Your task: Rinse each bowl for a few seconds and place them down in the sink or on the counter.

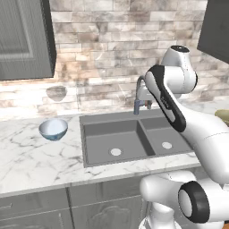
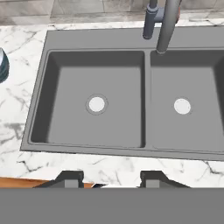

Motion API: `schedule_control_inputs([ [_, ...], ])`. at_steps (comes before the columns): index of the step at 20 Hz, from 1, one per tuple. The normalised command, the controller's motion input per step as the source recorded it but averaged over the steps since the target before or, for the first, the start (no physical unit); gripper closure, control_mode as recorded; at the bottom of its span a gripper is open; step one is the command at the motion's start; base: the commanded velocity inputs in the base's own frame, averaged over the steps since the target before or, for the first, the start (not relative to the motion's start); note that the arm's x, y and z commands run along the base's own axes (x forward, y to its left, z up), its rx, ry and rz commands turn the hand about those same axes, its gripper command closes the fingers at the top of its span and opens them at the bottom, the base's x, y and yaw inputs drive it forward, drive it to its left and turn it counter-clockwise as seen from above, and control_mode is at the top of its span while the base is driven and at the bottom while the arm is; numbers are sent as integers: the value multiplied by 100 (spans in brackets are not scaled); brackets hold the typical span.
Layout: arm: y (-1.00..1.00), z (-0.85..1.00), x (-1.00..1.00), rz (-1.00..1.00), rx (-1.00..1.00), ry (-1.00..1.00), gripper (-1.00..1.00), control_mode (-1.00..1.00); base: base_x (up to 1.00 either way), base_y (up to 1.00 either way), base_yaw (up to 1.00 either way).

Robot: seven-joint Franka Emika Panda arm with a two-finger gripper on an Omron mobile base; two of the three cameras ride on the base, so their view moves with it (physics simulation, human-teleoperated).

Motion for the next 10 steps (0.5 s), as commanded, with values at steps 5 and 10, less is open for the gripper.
schedule_control_inputs([
  [5,1,0,-9,0,0,-1,-100,-100,0,0,0],
  [10,-7,6,-28,0,-1,-3,-100,-100,0,0,0],
])
